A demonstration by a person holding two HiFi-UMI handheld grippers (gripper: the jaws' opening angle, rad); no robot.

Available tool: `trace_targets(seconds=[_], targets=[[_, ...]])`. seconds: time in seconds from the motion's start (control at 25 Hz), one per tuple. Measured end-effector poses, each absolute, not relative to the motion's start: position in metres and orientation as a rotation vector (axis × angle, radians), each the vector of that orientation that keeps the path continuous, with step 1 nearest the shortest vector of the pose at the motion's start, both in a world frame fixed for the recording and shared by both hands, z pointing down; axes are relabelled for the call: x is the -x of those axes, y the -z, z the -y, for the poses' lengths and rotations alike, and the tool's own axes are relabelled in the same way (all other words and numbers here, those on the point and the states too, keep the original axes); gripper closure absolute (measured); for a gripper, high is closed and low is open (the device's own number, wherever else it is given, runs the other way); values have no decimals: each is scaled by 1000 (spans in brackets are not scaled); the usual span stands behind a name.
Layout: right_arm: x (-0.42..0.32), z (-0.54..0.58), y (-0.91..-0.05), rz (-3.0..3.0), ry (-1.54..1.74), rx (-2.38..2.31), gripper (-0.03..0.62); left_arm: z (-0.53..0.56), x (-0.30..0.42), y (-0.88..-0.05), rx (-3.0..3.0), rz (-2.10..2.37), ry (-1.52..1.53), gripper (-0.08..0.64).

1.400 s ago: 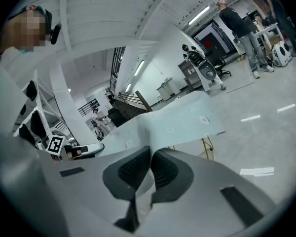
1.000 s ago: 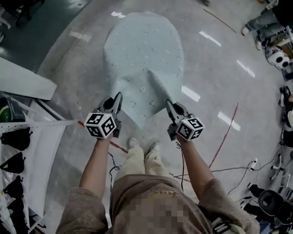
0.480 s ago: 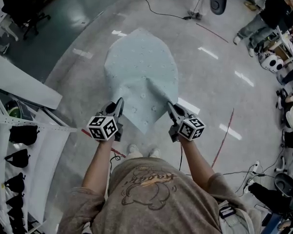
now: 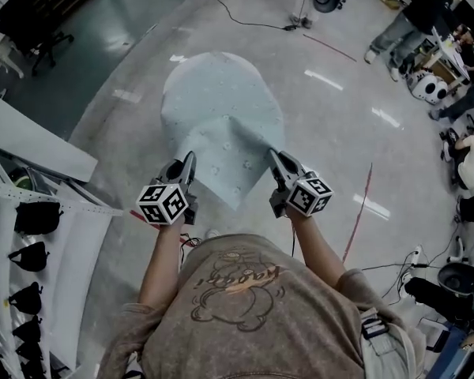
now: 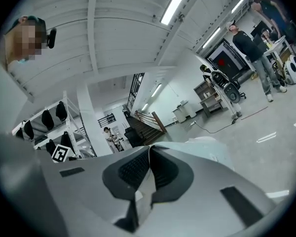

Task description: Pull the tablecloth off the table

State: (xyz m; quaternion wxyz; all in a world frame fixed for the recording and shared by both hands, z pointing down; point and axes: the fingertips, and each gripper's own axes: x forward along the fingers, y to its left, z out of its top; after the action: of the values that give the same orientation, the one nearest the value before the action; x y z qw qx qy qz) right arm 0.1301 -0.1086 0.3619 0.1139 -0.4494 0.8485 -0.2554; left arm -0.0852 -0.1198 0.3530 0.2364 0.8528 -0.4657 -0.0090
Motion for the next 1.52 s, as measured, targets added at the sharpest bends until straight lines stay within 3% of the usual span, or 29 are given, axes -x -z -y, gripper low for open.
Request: trace_targets(seconds=[0.68, 1.52], targets=[[-165, 78, -354, -2313, 707, 1454, 586, 110, 46, -345, -2470, 1052, 47, 540], [-265, 10, -343, -2063, 614, 1735, 584, 93, -76, -322, -2637, 623, 21, 540]])
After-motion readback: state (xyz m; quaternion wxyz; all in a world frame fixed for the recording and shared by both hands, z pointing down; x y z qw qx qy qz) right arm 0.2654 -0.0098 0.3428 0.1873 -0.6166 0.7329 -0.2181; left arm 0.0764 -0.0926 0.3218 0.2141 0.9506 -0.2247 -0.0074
